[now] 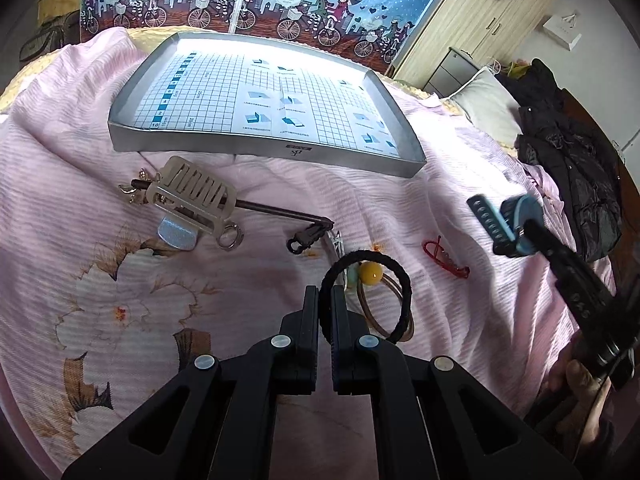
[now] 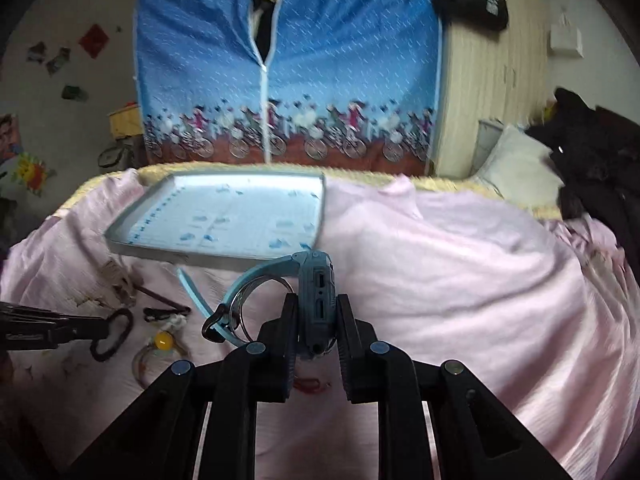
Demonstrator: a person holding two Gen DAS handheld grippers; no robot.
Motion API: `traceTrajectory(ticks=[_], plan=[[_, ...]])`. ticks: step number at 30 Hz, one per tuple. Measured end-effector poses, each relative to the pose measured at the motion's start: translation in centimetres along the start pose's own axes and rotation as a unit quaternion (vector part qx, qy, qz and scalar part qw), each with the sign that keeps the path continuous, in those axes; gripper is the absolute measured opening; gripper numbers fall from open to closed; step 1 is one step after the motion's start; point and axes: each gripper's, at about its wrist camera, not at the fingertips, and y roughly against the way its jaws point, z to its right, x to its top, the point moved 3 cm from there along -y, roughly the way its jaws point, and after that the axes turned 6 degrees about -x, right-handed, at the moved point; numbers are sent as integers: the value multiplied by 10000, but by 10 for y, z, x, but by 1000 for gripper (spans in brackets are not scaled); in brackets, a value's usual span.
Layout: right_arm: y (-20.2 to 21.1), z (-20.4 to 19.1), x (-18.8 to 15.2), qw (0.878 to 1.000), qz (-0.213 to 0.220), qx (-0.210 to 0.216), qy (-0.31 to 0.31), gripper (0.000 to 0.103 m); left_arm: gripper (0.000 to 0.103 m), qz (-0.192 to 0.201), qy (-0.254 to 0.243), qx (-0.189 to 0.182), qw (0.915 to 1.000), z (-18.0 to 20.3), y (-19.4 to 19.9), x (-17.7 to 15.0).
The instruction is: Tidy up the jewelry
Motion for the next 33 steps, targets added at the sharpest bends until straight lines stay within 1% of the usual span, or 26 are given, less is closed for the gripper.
traceTrajectory(ticks=[2, 5, 7, 8, 9, 10, 11, 14, 19, 20, 22, 23, 24, 26, 28, 29, 30, 31, 33], plan=[[4, -7, 1, 9998, 107, 106, 102, 17, 3, 3, 6, 11, 10000, 0, 0, 0], [4, -12, 2, 9996, 86, 250, 139, 17, 3, 7, 22, 18, 10000, -1, 0, 0], [-1, -12, 0, 9985, -87, 539, -63, 17, 3, 11, 35, 19, 10000, -1, 1, 0], [-7, -12, -3, 9964, -304, 759, -219, 17, 3, 14, 40, 18, 10000, -1, 1, 0], [-13, -14, -8, 9944, -519, 872, -304, 17, 3, 17, 46, 17, 10000, -1, 1, 0], [-21, -14, -13, 9926, -742, 890, -352, 17, 3, 18, 53, 23, 10000, -2, 1, 1], [-29, -16, -18, 9914, -980, 811, -300, 17, 3, 17, 60, 29, 10000, -2, 1, 1], [-39, -22, -29, 9899, -1311, 544, 6, 17, 3, -9, 80, 40, 10000, -3, 0, 0], [-38, -29, -31, 9899, -1264, 628, 111, 18, 3, -75, 131, 28, 9999, -5, -1, -1], [-38, -30, -31, 9901, -1254, 618, 139, 20, 3, -85, 149, 24, 9999, -5, -1, -1], [-37, -32, -28, 9913, -1162, 591, 204, 33, 3, -99, 207, 17, 9997, -7, -1, -1], [-34, -34, -27, 9924, -1069, 565, 247, 46, 3, -103, 250, 5, 9996, -9, -1, -1], [-31, -35, -25, 9929, -1001, 586, 269, 48, 3, -101, 286, 1, 9995, -10, 0, -1], [-27, -41, -25, 9918, -955, 769, 357, 48, 3, -101, 359, 1, 9993, -13, 1, -1], [-27, -50, -28, 9886, -1061, 953, 481, 47, 3, -110, 434, -11, 9990, -15, 2, -1], [-28, -54, -31, 9871, -1122, 1001, 554, 43, 3, -114, 459, -15, 9989, -16, 2, -1], [-29, -59, -33, 9856, -1179, 1031, 637, 35, 3, -117, 472, -15, 9988, -16, 3, -1], [-31, -64, -36, 9838, -1249, 1040, 760, 33, 3, -116, 474, -14, 9988, -16, 3, -1], [-33, -68, -41, 9819, -1329, 1041, 864, 31, 3, -110, 459, -14, 9989, -16, 3, -1]])
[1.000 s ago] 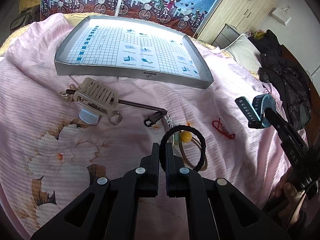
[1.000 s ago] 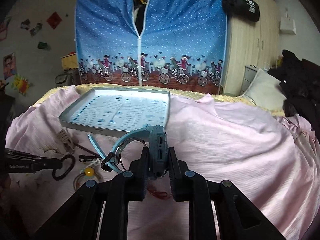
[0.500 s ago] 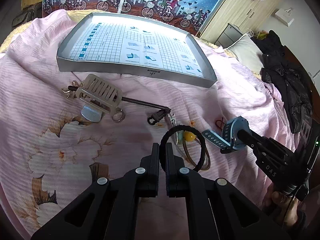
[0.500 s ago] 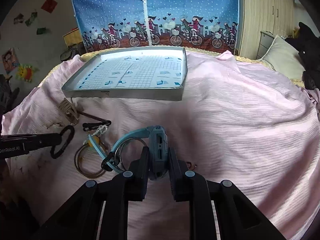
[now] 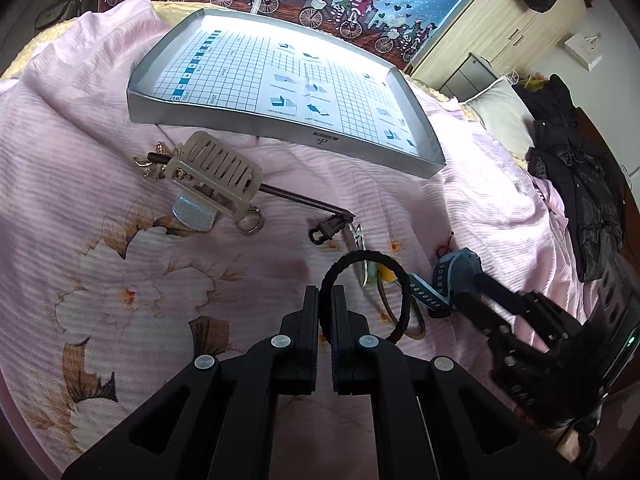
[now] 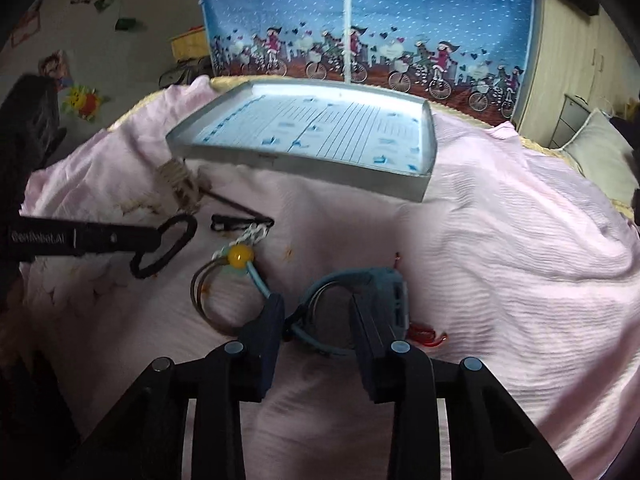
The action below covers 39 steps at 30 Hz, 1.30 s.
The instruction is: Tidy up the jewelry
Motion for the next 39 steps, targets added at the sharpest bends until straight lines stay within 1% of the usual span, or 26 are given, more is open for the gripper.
traceTrajectory(ticks=[5, 7, 10, 12, 13, 15, 17, 20, 25, 27, 28, 29, 33, 36, 39], plan=[[-4, -2, -1, 10000, -67, 2, 22, 31, 3, 47, 25, 8, 10000, -2, 4, 0], [-3, 1, -1, 9999, -66, 40, -85, 31, 3, 57, 70, -6, 10000, -3, 5, 0], [1, 8, 2, 9995, 13, 120, -297, 29, 3, 75, 104, -32, 9999, -2, 6, 1], [4, 9, 3, 9988, 64, 284, -396, 28, 3, 98, 110, -37, 9999, -2, 8, 1], [5, 7, 4, 9981, 92, 437, -420, 28, 3, 106, 115, -33, 9999, -2, 9, 2], [6, -1, 7, 9976, 138, 610, -299, 28, 3, 124, 130, 0, 9998, -2, 10, 2], [6, -15, 9, 9965, 179, 810, -55, 24, 3, 125, 141, 64, 9998, -2, 10, 1], [3, -35, 8, 9936, 100, 1105, 235, 24, 3, 112, 217, 130, 9996, -5, 11, 1], [-11, -53, 2, 9924, -144, 1052, 618, 23, 3, 71, 368, 108, 9992, -11, 11, 2], [-15, -55, 1, 9924, -172, 1000, 694, 8, 3, 63, 376, 86, 9992, -10, 11, 2], [-16, -55, 1, 9927, -170, 956, 712, 7, 3, 66, 363, 83, 9993, -10, 11, 2], [-16, -55, 2, 9930, -141, 933, 710, 4, 3, 71, 351, 77, 9993, -10, 11, 2], [-4, -50, 7, 9928, 131, 1060, 547, 3, 3, 129, 343, 32, 9993, -9, 13, 4], [12, -41, 22, 9914, 492, 1187, 260, 3, 3, 235, 288, 30, 9993, -7, 15, 8], [27, -30, 40, 9879, 846, 1295, 56, 3, 3, 477, 188, 81, 9987, -3, 21, 19]])
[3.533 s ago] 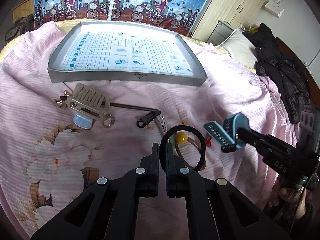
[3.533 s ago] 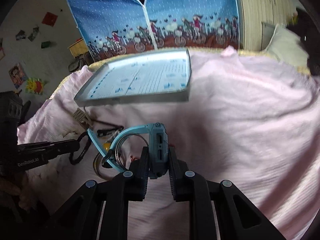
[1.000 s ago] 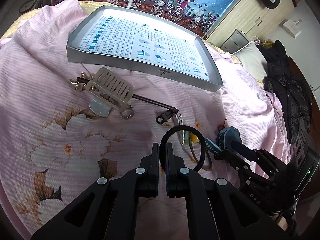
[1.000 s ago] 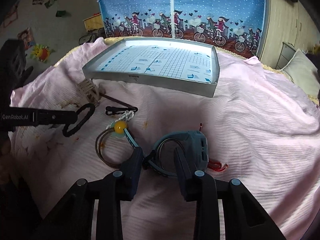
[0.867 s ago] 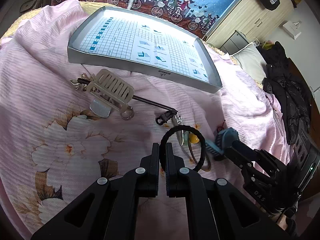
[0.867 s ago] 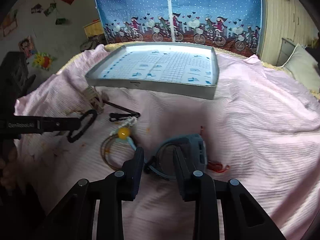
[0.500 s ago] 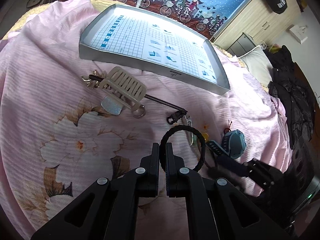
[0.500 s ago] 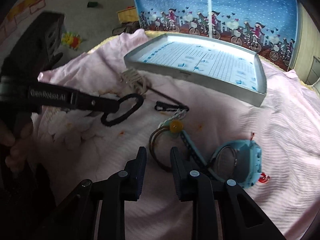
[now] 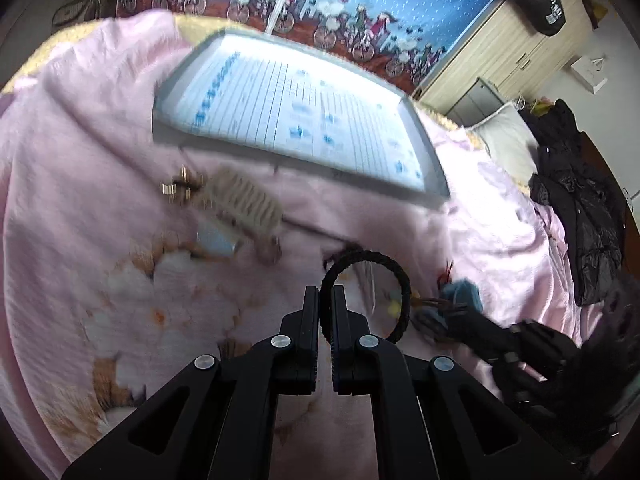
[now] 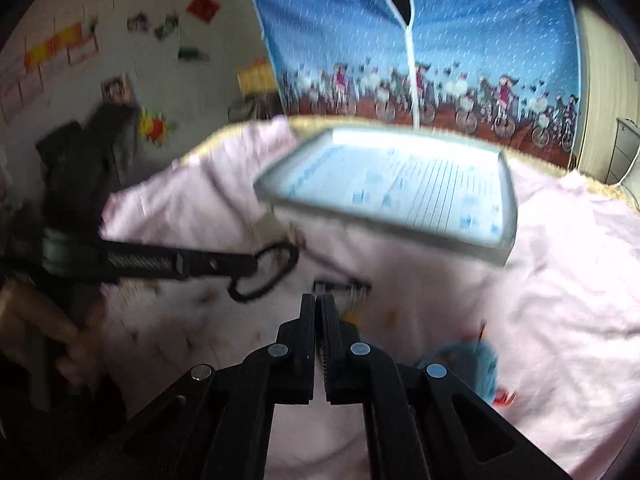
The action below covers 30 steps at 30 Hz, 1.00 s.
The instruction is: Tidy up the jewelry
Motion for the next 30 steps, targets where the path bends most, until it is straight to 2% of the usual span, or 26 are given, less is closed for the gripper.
traceTrajectory(ticks=[5, 9, 13, 19, 25, 26, 28, 30], plan=[[1, 17, 35, 9989, 430, 72, -198, 3, 3, 480, -284, 268, 9981, 0, -1, 35], [-8, 31, 60, 9976, 644, -7, -262, 3, 3, 708, 22, 238, 9972, -16, -14, 66], [-30, 50, 85, 9962, 779, -237, -307, 3, 3, 855, 76, 361, 9957, -30, -35, 98], [-71, 78, 90, 9958, 592, -403, -569, 3, 3, 733, 148, 491, 9960, -52, -65, 115], [-88, 99, 75, 9950, 285, -541, -787, 4, 4, 336, 41, 722, 9968, -59, -85, 109], [-89, 101, 74, 9948, 272, -564, -805, 4, 5, 308, -4, 774, 9965, -58, -86, 108], [-87, 104, 72, 9944, 241, -572, -854, 5, 14, 307, -42, 792, 9964, -56, -85, 106], [-80, 104, 71, 9938, 258, -624, -883, 16, 40, 408, -29, 741, 9964, -53, -81, 105]])
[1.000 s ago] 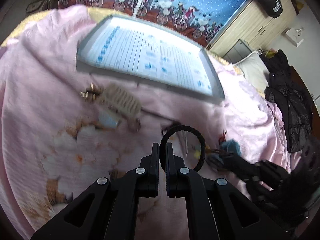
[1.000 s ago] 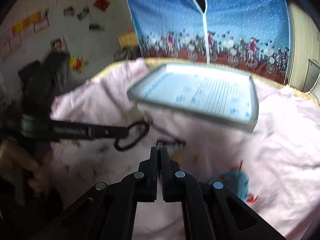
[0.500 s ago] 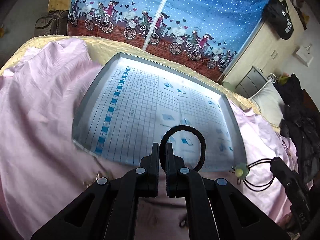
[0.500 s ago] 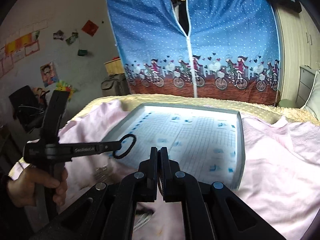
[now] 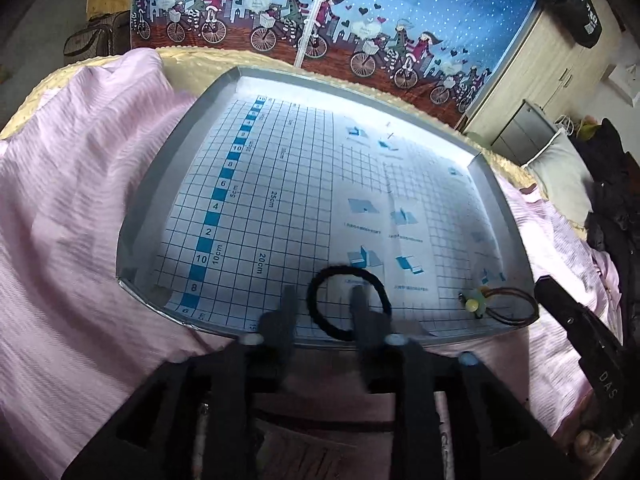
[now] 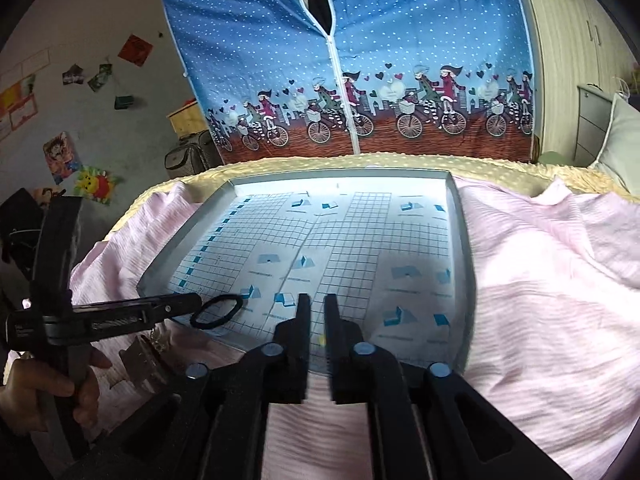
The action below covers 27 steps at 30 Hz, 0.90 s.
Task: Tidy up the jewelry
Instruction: 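Place the black hair tie in the tray with the left tool while the right tool places the bead clip, then withdraw both open tools from the tray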
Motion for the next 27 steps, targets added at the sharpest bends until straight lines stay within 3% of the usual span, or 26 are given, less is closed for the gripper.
traceTrajectory(ticks=[3, 5, 7, 9, 15, 21, 27], plan=[[13, 2, -1, 9999, 99, -104, -11, 37, 69, 307, 16, -73, 9995, 4, 15, -1], [28, 3, -3, 9996, 194, -183, -9, 43, 84, 439, -58, -136, 9989, 7, 25, -2], [43, 2, -4, 9990, 304, -313, 26, 54, 91, 670, -189, -133, 9975, 12, 40, -4], [57, 1, -5, 9981, 452, -414, 76, 74, 100, 952, -365, -120, 9947, 19, 59, -9], [107, -11, -8, 9935, 1055, -402, 155, 103, 101, 1834, -995, -125, 9779, 49, 120, -21], [148, -28, -24, 9875, 1486, -420, 331, 103, 101, 2472, -1392, -68, 9589, 68, 168, -48], [183, -46, -52, 9813, 1742, -573, 586, 103, 101, 2582, -1389, 25, 9561, 67, 201, -87]])
